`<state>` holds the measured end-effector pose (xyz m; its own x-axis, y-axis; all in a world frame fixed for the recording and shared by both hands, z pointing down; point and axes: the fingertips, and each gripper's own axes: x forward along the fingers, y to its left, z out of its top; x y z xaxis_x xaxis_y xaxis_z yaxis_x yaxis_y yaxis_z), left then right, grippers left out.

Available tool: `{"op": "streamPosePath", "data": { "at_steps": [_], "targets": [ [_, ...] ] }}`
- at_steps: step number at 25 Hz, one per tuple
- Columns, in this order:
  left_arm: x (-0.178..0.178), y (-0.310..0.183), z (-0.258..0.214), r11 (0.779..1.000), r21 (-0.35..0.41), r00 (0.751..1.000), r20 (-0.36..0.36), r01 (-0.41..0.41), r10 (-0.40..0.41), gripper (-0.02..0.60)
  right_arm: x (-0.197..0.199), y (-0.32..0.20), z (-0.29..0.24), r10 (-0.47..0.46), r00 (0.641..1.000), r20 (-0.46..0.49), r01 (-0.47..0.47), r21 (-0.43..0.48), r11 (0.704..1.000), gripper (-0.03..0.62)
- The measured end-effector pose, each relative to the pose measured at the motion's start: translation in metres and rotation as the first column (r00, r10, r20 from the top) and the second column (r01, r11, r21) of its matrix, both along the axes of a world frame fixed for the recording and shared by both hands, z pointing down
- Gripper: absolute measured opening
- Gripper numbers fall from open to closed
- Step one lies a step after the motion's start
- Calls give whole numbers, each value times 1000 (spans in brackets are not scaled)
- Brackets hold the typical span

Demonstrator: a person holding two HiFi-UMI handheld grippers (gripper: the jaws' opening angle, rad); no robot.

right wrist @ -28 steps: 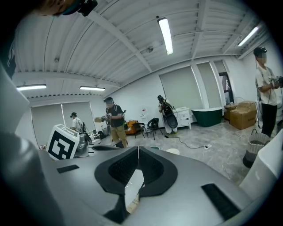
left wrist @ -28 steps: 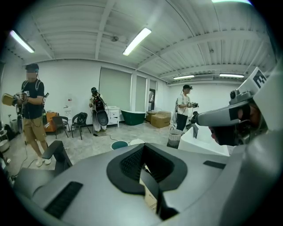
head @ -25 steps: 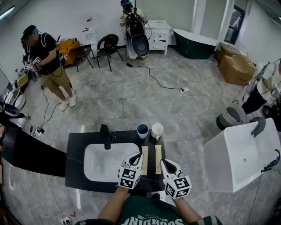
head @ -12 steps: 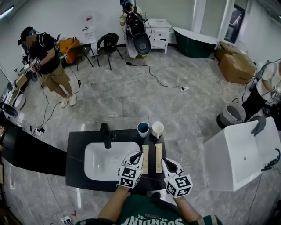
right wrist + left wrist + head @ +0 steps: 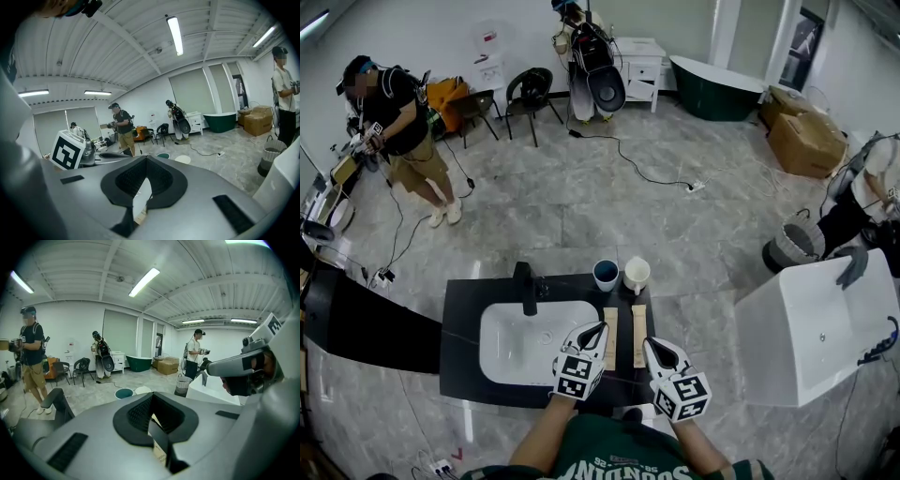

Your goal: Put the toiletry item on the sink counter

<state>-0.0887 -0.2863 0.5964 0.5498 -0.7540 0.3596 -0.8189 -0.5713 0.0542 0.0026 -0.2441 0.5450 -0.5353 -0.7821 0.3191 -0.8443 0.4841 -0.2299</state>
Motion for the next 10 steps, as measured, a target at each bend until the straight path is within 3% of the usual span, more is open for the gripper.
{"op": "streamPosePath", "data": {
  "at_steps": [10],
  "targets": [
    [-1, -4, 11, 1000, -31, 1000, 8, 0, 1, 9, -2, -4, 6, -1, 1000, -11, 1, -9, 1000, 40]
  ]
}}
